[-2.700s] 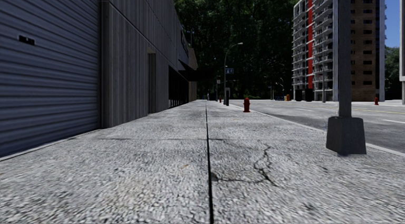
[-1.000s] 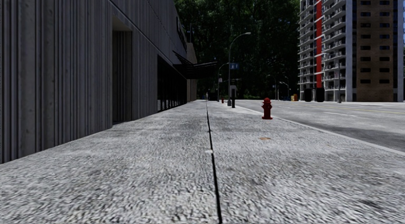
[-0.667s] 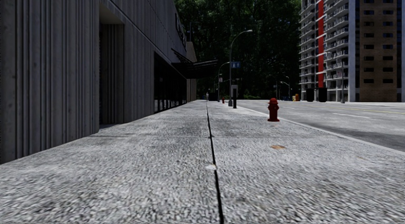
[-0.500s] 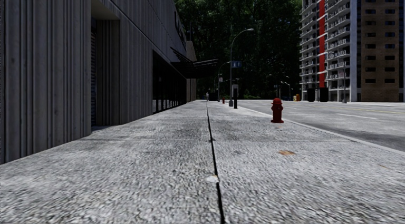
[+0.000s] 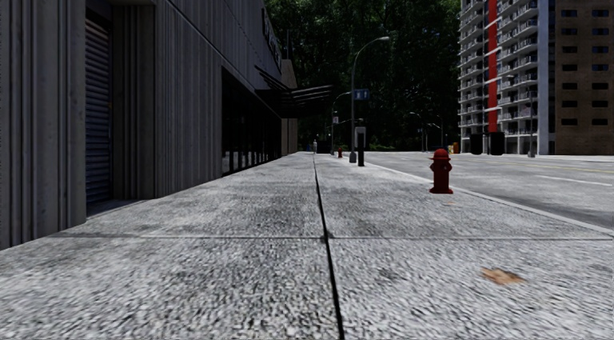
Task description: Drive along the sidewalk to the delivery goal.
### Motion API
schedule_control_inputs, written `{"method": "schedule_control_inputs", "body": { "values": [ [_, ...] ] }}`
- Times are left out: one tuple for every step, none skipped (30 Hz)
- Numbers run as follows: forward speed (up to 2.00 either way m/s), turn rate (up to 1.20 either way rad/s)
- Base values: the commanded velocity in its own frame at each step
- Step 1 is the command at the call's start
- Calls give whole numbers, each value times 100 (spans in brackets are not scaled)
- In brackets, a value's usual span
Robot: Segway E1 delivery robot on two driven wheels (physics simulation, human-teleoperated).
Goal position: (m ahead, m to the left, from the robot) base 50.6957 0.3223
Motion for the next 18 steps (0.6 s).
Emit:
{"method": "schedule_control_inputs", "body": {
  "values": [
    [200, 0],
    [200, 0],
    [200, 0],
    [200, 0],
    [200, 0],
    [200, 0],
    [200, 0],
    [200, 0],
    [200, 0],
    [200, 0],
    [200, 0],
    [200, 0],
    [200, 0],
    [200, 0],
    [200, 0],
    [200, 0],
    [200, 0],
    [200, 0]
  ]
}}
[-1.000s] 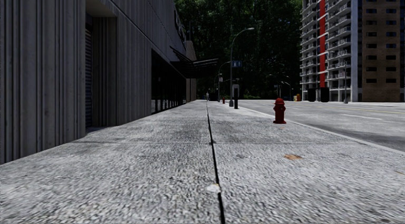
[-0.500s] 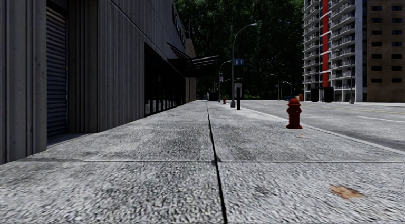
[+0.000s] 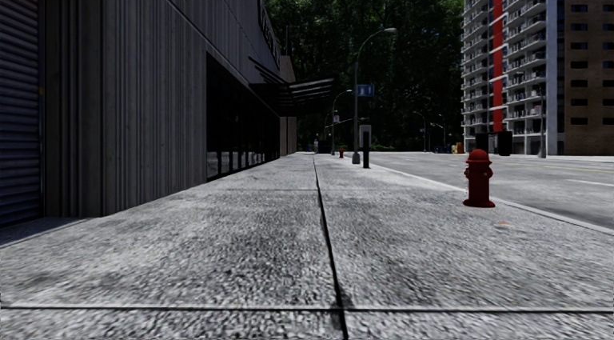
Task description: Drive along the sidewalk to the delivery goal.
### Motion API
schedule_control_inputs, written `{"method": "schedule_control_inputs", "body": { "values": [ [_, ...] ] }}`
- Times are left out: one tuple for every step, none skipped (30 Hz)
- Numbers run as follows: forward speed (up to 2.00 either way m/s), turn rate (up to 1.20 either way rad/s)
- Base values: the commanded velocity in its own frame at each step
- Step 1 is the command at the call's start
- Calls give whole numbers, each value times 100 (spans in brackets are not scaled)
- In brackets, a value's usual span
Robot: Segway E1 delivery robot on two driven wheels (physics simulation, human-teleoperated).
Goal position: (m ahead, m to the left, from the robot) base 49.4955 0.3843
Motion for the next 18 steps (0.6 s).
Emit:
{"method": "schedule_control_inputs", "body": {
  "values": [
    [200, 0],
    [200, 0],
    [200, 0],
    [200, 0],
    [200, 0],
    [200, 0],
    [200, 0],
    [200, 0],
    [200, 0],
    [200, 0],
    [200, 0],
    [200, 0],
    [200, 0],
    [200, 0],
    [200, 0],
    [200, 0],
    [200, 0],
    [200, 0]
  ]
}}
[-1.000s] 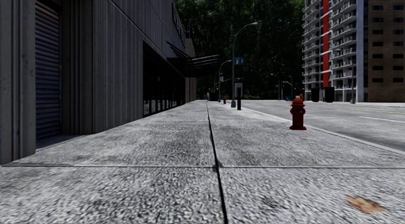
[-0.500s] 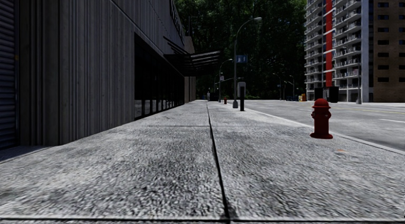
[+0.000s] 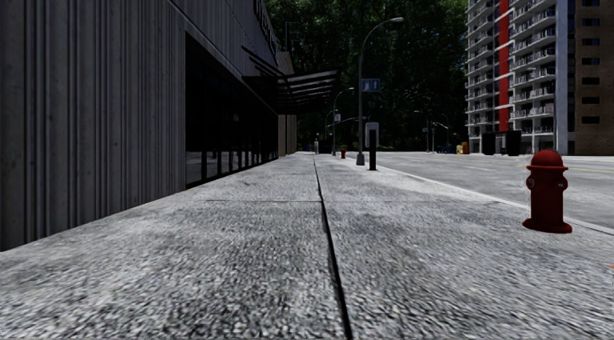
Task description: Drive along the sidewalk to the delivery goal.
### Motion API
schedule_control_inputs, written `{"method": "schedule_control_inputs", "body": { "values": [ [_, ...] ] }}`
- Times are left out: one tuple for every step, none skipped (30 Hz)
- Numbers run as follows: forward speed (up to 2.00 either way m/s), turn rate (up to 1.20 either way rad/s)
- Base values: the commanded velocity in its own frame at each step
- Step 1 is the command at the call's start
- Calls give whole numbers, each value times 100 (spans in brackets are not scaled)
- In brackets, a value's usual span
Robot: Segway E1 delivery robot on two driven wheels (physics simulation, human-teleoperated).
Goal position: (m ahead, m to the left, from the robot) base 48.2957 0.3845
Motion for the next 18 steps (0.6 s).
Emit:
{"method": "schedule_control_inputs", "body": {
  "values": [
    [200, 0],
    [200, 0],
    [200, 0],
    [200, 0],
    [200, 0],
    [200, 0],
    [200, 0],
    [200, 0],
    [200, 0],
    [200, 0],
    [200, 0],
    [200, 0],
    [200, 0],
    [200, 0],
    [200, 0],
    [200, 0],
    [200, 0],
    [200, 0]
  ]
}}
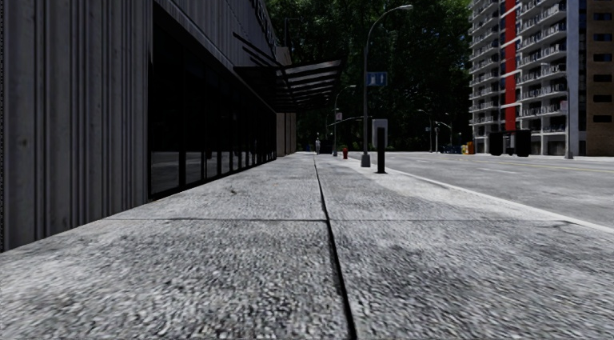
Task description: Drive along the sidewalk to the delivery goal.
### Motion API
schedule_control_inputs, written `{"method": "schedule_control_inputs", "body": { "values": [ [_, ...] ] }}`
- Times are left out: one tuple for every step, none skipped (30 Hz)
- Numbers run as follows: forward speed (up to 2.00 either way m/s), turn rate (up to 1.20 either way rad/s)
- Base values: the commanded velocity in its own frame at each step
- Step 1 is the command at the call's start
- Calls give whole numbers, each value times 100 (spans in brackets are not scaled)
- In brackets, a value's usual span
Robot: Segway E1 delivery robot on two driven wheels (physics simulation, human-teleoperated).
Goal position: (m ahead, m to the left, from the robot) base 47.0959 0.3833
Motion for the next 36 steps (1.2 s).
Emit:
{"method": "schedule_control_inputs", "body": {
  "values": [
    [200, 0],
    [200, 0],
    [200, 0],
    [200, 0],
    [200, 0],
    [200, 0],
    [200, 0],
    [200, 0],
    [200, 0],
    [200, 0],
    [200, 0],
    [200, 0],
    [200, 0],
    [200, 0],
    [200, 0],
    [200, 0],
    [200, 0],
    [200, 0],
    [200, 0],
    [200, 0],
    [200, 0],
    [200, 0],
    [200, 0],
    [200, 0],
    [200, 0],
    [200, 0],
    [200, 0],
    [200, 0],
    [200, 0],
    [200, 0],
    [200, 0],
    [200, 0],
    [200, 0],
    [200, 0],
    [200, 0],
    [200, 0]
  ]
}}
